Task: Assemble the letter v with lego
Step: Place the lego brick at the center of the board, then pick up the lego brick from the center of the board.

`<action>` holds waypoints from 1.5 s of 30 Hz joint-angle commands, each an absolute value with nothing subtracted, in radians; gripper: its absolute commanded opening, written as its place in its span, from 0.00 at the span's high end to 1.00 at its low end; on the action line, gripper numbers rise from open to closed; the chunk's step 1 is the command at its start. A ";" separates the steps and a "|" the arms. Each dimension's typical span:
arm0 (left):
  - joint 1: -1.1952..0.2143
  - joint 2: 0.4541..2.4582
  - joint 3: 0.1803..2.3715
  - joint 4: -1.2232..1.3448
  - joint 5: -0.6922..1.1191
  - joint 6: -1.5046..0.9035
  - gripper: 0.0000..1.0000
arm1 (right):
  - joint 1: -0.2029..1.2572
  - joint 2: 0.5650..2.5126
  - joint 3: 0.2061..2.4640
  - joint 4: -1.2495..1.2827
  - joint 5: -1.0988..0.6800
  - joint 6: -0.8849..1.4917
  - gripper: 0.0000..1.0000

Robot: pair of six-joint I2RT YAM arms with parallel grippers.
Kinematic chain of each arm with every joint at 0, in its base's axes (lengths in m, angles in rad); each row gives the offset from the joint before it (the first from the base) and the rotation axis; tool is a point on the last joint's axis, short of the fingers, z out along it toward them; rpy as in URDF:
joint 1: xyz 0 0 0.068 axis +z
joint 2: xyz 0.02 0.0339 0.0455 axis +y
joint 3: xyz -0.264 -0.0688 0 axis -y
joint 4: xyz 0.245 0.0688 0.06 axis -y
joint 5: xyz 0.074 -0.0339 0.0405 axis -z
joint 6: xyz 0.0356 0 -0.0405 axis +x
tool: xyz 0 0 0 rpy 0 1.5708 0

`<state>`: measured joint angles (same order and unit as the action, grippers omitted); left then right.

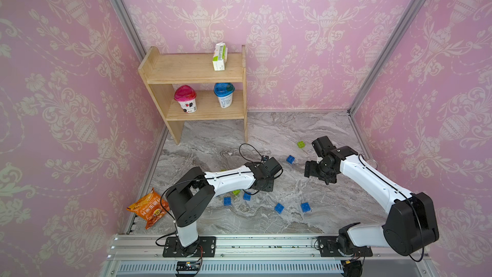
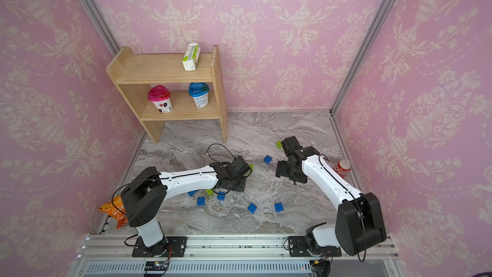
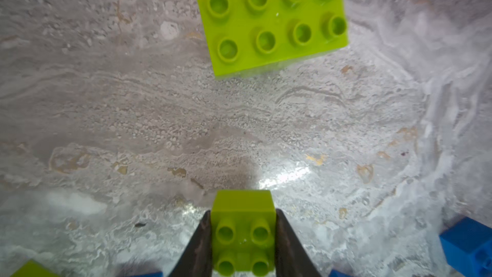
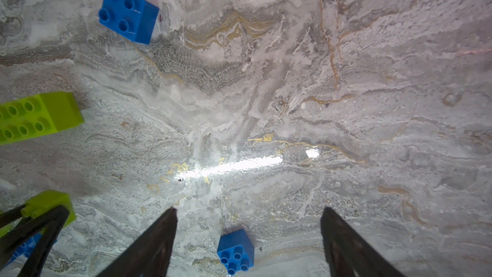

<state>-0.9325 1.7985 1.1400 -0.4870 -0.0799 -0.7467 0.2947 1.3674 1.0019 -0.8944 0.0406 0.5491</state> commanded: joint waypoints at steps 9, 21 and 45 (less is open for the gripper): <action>-0.899 1.717 1.207 -0.632 -0.165 -0.628 0.15 | 0.290 1.353 1.003 -0.901 0.048 0.529 0.15; -0.427 1.488 1.006 -0.723 -0.149 -0.364 0.15 | 0.291 1.363 1.004 -0.912 0.060 0.530 0.15; -0.466 1.666 1.093 -0.684 -0.102 -0.425 0.75 | 0.286 1.332 0.997 -0.925 0.079 0.533 0.16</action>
